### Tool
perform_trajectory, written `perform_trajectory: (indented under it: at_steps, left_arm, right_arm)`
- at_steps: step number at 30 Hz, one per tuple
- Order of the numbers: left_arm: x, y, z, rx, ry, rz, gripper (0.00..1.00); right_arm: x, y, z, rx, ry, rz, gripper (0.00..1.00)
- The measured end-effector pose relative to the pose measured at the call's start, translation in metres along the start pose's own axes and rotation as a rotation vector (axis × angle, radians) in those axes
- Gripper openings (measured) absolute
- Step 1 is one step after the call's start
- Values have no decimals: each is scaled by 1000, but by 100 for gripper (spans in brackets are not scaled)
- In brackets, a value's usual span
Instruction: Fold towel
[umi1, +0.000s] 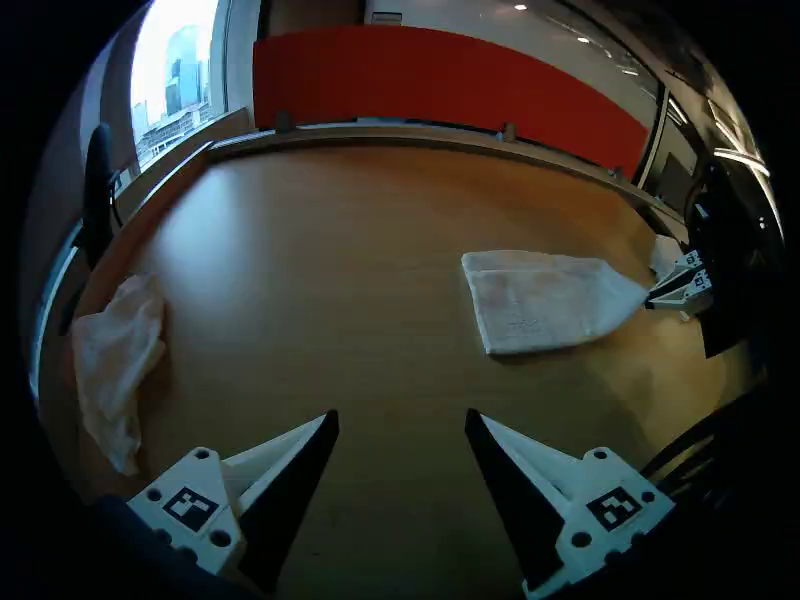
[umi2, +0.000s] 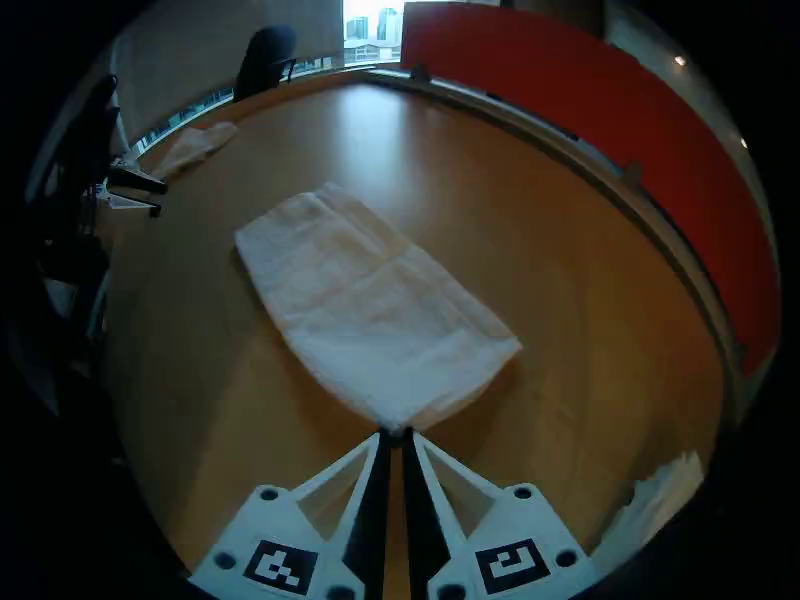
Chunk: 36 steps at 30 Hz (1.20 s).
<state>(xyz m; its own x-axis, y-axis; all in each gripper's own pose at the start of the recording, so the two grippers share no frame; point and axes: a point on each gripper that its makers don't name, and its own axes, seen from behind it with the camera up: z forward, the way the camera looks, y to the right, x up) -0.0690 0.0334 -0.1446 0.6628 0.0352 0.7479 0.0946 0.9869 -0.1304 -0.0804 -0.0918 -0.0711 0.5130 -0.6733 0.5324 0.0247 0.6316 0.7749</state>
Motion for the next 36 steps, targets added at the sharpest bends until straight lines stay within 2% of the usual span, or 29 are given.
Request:
perform_trajectory:
  at_steps: [6, 18, 30, 36]
  left_arm:
    - [-1, 0, -3, 1, 6, -2, 94]
    - [-6, 3, -11, 4, 15, -19, 94]
    - [-8, 3, -17, 5, 30, -38, 94]
    - [-8, -1, -23, 12, 41, -54, 94]
  right_arm:
    - [23, -1, -6, 6, 26, -38, 8]
    - [89, -13, -16, 38, 97, -152, 8]
    - [120, -21, -12, 58, 105, -240, 8]
    - [138, -31, -3, 82, 111, -284, 8]
